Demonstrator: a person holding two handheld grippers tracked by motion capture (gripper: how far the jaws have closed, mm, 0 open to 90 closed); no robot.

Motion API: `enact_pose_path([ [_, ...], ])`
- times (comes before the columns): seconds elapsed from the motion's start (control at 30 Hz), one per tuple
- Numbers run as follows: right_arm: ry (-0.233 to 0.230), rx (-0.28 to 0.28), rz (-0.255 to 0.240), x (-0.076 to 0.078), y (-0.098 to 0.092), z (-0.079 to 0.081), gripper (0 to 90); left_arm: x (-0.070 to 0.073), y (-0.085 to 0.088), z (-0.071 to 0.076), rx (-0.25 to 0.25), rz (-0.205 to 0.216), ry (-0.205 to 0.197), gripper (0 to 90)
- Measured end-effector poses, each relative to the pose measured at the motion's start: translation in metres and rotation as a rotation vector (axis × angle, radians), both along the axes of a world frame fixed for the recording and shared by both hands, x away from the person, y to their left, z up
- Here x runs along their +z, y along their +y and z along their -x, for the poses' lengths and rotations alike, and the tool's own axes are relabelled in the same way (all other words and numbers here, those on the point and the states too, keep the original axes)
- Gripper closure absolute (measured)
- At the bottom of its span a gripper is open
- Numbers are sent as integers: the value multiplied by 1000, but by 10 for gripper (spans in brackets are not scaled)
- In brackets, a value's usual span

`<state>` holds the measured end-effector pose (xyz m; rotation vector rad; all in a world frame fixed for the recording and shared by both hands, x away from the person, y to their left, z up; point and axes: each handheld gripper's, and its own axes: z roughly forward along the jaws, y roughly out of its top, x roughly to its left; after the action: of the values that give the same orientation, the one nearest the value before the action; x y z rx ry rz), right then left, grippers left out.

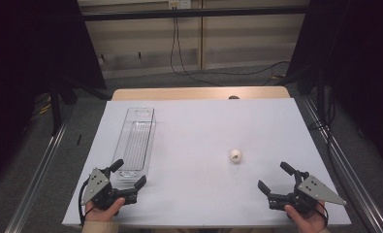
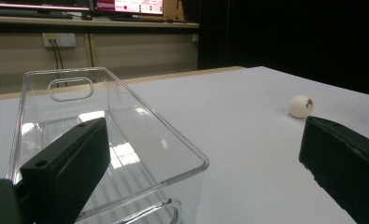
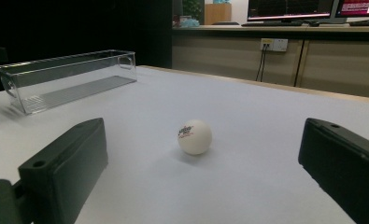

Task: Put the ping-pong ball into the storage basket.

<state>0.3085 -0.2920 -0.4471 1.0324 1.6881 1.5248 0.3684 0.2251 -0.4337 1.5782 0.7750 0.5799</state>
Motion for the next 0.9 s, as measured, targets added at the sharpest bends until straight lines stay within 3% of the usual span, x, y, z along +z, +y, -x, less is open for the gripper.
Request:
enact_pose_path([
  [0.1, 0, 3, 2, 0, 0, 0, 10, 1, 0, 1, -6, -13, 3, 21],
  [0.13, 0, 3, 2, 0, 0, 0, 10, 1, -3, 1, 12, 18, 7, 21],
  [0.17, 3, 5, 1, 0, 0, 0, 10, 1, -3, 1, 12, 18, 7, 21],
  [0.2, -1, 5, 4, 0, 0, 0, 10, 2, -2, 1, 0, -8, 2, 20],
  [0.33, -2, 3, -2, 0, 0, 1, 11, 3, -7, 2, -12, 13, 13, 21],
  [0.37, -4, 0, -8, 0, 0, 0, 11, 4, -7, 1, -9, 2, 8, 21],
  [0.53, -3, 11, 2, 0, 0, 0, 11, 7, -17, 1, -43, 5, 20, 20],
  [0.9, -5, 10, -2, 1, -1, 1, 13, 11, -39, -2, -66, 24, 32, 13],
])
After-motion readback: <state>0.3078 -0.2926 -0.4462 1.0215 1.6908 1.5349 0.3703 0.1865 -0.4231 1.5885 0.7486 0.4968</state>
